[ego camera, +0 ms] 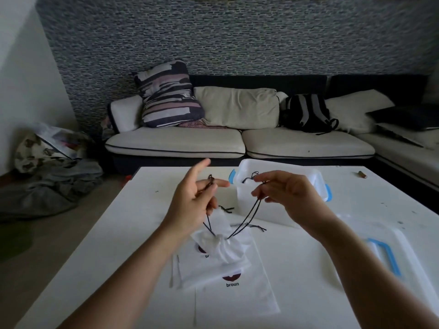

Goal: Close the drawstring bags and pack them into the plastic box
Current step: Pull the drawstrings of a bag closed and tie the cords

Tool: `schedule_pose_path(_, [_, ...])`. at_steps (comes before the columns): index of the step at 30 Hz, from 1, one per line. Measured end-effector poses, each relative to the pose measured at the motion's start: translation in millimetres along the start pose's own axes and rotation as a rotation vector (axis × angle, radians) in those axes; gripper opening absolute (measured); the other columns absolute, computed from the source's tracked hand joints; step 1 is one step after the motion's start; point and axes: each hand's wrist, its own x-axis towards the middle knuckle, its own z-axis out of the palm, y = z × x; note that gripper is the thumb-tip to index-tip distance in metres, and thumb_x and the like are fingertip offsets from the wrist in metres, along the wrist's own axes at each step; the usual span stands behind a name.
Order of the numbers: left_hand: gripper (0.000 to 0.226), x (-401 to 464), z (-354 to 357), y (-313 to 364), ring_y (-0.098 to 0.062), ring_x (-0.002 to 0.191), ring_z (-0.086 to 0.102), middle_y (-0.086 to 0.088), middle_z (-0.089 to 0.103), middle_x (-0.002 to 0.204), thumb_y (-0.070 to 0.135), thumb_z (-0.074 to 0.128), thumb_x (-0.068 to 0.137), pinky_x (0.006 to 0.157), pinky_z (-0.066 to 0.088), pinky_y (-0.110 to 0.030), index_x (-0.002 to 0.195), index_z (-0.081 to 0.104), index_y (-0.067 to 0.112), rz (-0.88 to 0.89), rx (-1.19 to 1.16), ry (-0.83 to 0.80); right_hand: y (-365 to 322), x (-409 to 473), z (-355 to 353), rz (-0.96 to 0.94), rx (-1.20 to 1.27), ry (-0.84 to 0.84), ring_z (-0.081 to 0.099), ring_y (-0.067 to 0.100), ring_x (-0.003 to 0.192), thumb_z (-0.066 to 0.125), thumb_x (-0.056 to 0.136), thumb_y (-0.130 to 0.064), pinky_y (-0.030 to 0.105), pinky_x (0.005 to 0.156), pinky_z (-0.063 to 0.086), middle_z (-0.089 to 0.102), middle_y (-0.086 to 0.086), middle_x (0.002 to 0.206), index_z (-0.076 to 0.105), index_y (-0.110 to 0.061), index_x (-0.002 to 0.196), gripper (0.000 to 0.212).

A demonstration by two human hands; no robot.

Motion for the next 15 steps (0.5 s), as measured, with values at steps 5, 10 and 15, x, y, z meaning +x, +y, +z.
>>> schedule_pose_path(5, [0.034,-4.6,21.5,9.3,-0.009,0.054,0.048,-0.005,0.074,0.099,0.004,0.058,0.096,0.045,0.034,-0.019,0.129,0.054,0.012,-0.263,-0.307,0.068,-6.1,-0.8,18.4,-0.100,0.130,0.038,0.071,0.026,0.091,0.067,0.089,-0.009,0.034,0.084,0.056,0.077,0.012,0.092,0.038,-0.017,0.144,0.063])
schedule_pose_path(10, [0.017,-8.5,34.1,13.1,-0.006,0.050,0.040,-0.008,0.075,0.092,0.013,0.065,0.090,0.039,0.028,-0.014,0.102,0.072,0.003,-0.512,-0.437,0.020,-17.2,0.0,26.7,-0.027,0.447,0.087,0.071,0.019,0.092,0.068,0.083,-0.015,0.029,0.083,0.053,0.077,0.011,0.090,0.064,-0.009,0.118,0.036])
schedule_pose_path(15, [0.027,-10.3,38.7,10.6,-0.008,0.048,0.029,-0.002,0.071,0.080,0.018,0.050,0.103,0.039,0.023,-0.016,0.101,0.075,0.008,-0.528,-0.298,0.015,-16.0,1.4,26.0,0.066,0.640,0.103,0.068,0.016,0.087,0.055,0.096,-0.008,0.028,0.079,0.049,0.072,0.007,0.088,0.066,-0.013,0.102,0.013])
